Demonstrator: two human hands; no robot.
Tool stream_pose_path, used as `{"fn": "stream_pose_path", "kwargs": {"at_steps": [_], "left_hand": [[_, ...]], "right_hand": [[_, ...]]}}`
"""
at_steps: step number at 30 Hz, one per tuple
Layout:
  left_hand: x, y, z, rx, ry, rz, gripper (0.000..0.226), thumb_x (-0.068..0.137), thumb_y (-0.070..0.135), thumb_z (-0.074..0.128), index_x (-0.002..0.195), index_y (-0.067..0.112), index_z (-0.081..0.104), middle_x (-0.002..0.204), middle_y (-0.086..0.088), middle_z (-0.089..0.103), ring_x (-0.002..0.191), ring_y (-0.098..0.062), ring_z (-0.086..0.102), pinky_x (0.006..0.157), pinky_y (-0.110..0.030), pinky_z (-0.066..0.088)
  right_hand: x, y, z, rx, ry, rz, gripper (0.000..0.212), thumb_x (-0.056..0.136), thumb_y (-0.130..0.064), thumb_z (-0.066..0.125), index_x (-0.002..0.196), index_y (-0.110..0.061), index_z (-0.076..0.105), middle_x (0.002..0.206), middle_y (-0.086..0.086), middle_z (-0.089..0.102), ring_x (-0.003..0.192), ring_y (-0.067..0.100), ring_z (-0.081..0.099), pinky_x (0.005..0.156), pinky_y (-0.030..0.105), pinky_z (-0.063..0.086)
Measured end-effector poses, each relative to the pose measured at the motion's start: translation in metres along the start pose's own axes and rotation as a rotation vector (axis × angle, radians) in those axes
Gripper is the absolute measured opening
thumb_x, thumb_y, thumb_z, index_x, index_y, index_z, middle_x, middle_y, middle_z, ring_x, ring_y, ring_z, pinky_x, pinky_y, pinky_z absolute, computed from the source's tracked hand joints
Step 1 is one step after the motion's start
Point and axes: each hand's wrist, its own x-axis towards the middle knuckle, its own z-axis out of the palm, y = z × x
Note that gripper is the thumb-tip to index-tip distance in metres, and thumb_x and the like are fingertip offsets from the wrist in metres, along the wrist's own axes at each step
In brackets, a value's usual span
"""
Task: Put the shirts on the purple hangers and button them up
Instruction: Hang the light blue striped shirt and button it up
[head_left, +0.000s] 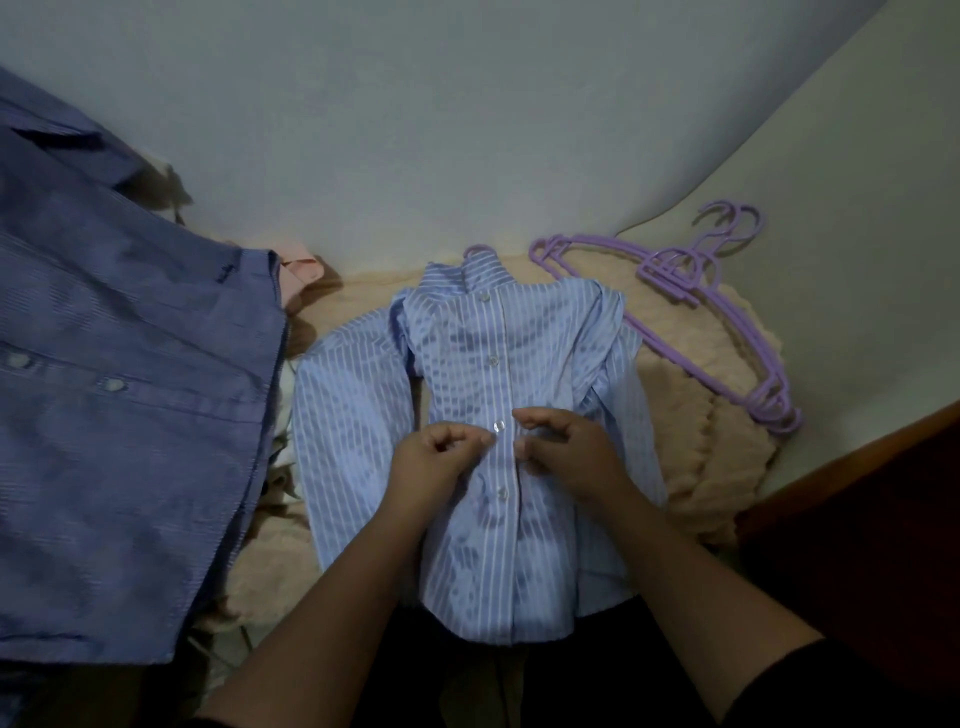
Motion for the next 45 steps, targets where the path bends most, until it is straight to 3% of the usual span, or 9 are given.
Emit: {"fn": "stream_pose_path", "kwargs": {"at_steps": [7, 11, 16, 20, 24, 30, 36, 40, 45], "left_hand": [[0.062, 0.06, -0.008, 0.152, 0.094, 0.305, 0.007, 0.082, 0.017, 0.075, 0.083, 0.01, 0.073, 0.084, 0.001, 0.071, 0.079, -0.003, 0.065, 0.074, -0.018, 0.05], [0.108, 0.074, -0.016, 0.543, 0.162, 0.598, 0.05, 0.067, 0.059, 0.066, 0.102, 0.024, 0.071, 0.11, 0.004, 0.067, 0.113, -0.02, 0.055, 0.099, -0.039, 0.041], [0.124, 0.069, -0.025, 0.545, -0.062, 0.23, 0.061, 0.072, 0.058, 0.072, 0.125, 0.03, 0.06, 0.113, 0.005, 0.062, 0.114, -0.014, 0.058, 0.095, -0.029, 0.044], [0.112, 0.04, -0.035, 0.42, -0.106, 0.081, 0.036, 0.081, 0.034, 0.074, 0.114, 0.019, 0.068, 0.103, 0.008, 0.064, 0.094, -0.006, 0.062, 0.078, -0.024, 0.046], [0.087, 0.012, -0.039, 0.296, -0.145, -0.009, 0.014, 0.074, 0.028, 0.079, 0.086, 0.023, 0.073, 0.083, 0.016, 0.07, 0.078, 0.003, 0.065, 0.071, -0.019, 0.051], [0.073, 0.015, -0.047, 0.29, -0.176, -0.026, 0.036, 0.06, 0.046, 0.082, 0.09, 0.027, 0.075, 0.091, -0.006, 0.074, 0.086, -0.014, 0.07, 0.081, -0.034, 0.057], [0.105, 0.055, -0.036, 0.097, -0.005, 0.047, 0.035, 0.073, 0.04, 0.079, 0.097, 0.016, 0.073, 0.084, -0.012, 0.072, 0.07, -0.015, 0.064, 0.067, -0.04, 0.055], [0.14, 0.081, -0.028, 0.121, 0.023, 0.181, 0.016, 0.091, 0.033, 0.062, 0.09, 0.019, 0.068, 0.071, -0.001, 0.062, 0.05, 0.001, 0.054, 0.047, -0.014, 0.042], [0.189, 0.091, -0.021, 0.137, 0.043, 0.101, 0.046, 0.099, 0.054, 0.029, 0.107, 0.026, 0.065, 0.066, -0.004, 0.057, 0.052, -0.013, 0.049, 0.051, -0.027, 0.035]], "right_hand": [[0.061, -0.044, -0.011, -0.121, 0.048, -0.174, 0.029, 0.082, -0.006, 0.069, 0.106, -0.021, 0.064, 0.098, -0.001, 0.062, 0.069, 0.001, 0.061, 0.062, 0.016, 0.047], [0.1, -0.067, -0.01, -0.396, 0.184, -0.487, 0.035, 0.078, -0.012, 0.075, 0.111, -0.014, 0.064, 0.111, 0.005, 0.058, 0.1, 0.014, 0.054, 0.091, 0.018, 0.041], [0.128, -0.064, -0.015, -0.73, 0.129, -0.326, 0.05, 0.078, -0.038, 0.073, 0.124, -0.024, 0.056, 0.119, -0.007, 0.06, 0.117, 0.01, 0.052, 0.115, 0.039, 0.014], [0.116, -0.041, -0.017, -0.506, 0.064, -0.133, 0.048, 0.076, -0.032, 0.077, 0.119, -0.019, 0.059, 0.104, -0.003, 0.061, 0.096, 0.011, 0.057, 0.087, 0.026, 0.044], [0.085, -0.01, -0.015, -0.491, 0.001, -0.072, 0.052, 0.075, -0.032, 0.077, 0.12, -0.015, 0.057, 0.082, -0.009, 0.054, 0.076, 0.006, 0.052, 0.067, 0.021, 0.041], [0.063, -0.009, -0.016, -0.444, 0.003, -0.108, 0.046, 0.08, -0.027, 0.074, 0.12, -0.021, 0.053, 0.065, -0.008, 0.046, 0.053, 0.0, 0.048, 0.05, 0.012, 0.038], [0.099, -0.054, -0.007, -0.329, 0.031, -0.229, 0.032, 0.093, -0.024, 0.058, 0.123, -0.013, 0.056, 0.079, -0.01, 0.053, 0.07, 0.001, 0.051, 0.072, 0.023, 0.042], [0.14, -0.077, 0.005, -0.402, 0.03, -0.297, 0.029, 0.098, -0.023, 0.047, 0.124, -0.014, 0.058, 0.119, 0.001, 0.059, 0.109, 0.013, 0.054, 0.098, 0.032, 0.043], [0.196, -0.084, 0.008, -0.466, -0.003, -0.252, 0.029, 0.101, -0.029, 0.034, 0.116, -0.027, 0.059, 0.123, 0.001, 0.06, 0.11, 0.016, 0.053, 0.105, 0.042, 0.039]]}}
